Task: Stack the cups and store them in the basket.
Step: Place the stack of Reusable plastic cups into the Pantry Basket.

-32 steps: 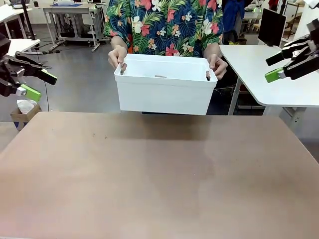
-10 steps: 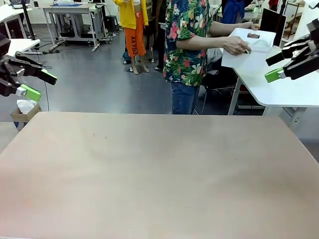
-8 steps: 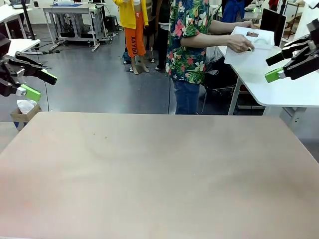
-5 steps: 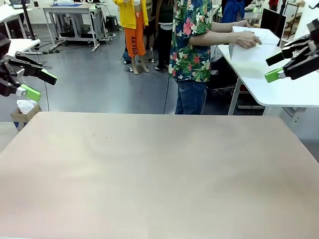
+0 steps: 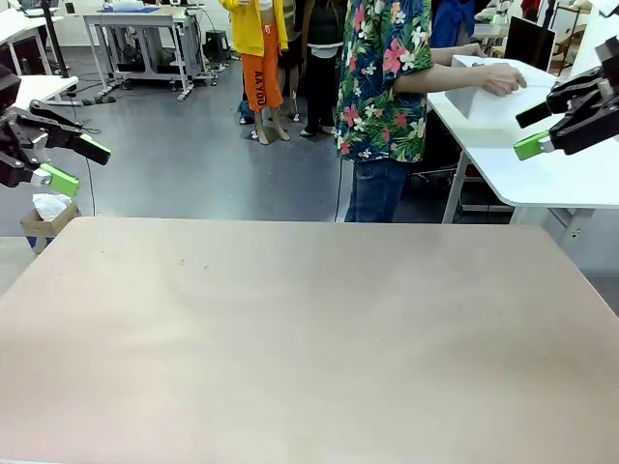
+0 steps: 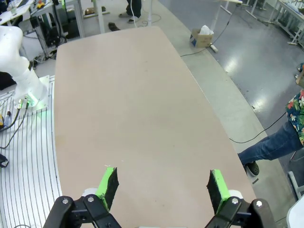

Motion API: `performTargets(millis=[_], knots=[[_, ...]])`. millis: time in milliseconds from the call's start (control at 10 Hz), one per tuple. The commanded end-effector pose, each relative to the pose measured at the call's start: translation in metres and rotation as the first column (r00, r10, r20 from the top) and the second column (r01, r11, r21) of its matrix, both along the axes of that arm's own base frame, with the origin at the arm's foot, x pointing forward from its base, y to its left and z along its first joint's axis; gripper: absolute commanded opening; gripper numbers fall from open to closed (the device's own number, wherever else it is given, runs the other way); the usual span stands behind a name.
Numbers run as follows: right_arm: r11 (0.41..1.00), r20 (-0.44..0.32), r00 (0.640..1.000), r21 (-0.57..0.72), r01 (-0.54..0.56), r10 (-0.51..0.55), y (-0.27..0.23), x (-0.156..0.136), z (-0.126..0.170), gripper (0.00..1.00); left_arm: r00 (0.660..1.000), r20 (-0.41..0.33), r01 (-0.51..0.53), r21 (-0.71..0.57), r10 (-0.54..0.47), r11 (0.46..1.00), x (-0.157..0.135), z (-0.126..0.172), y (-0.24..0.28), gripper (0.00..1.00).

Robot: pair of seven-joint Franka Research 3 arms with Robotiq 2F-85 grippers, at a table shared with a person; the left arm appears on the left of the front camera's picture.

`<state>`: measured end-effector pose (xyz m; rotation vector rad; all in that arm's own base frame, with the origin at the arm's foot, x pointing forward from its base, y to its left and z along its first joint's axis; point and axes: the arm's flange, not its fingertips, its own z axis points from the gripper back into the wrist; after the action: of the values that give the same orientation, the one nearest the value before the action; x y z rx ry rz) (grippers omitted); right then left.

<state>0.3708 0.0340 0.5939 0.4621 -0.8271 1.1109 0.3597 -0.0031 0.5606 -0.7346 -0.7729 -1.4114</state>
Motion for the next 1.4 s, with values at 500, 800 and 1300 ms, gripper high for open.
performTargets(millis=[500, 800, 1300], knots=[[1.0, 0.012, 1.0, 0.017, -0.004, 0.004, 0.0004, 0.002, -0.0001, 1.0, 1.0, -0.01, -0.003, -0.016, 0.003, 1.0, 0.0001, 0.0035, -0.0009, 1.0], [1.0, 0.012, 1.0, 0.017, -0.004, 0.004, 0.0004, 0.002, -0.0001, 1.0, 1.0, -0.01, -0.003, -0.016, 0.003, 1.0, 0.0001, 0.0035, -0.0009, 1.0], [1.0, 0.012, 1.0, 0.017, -0.004, 0.004, 0.0004, 0.002, -0.0001, 1.0, 1.0, -0.01, -0.003, -0.016, 0.003, 1.0, 0.0001, 0.0035, -0.0009, 1.0]])
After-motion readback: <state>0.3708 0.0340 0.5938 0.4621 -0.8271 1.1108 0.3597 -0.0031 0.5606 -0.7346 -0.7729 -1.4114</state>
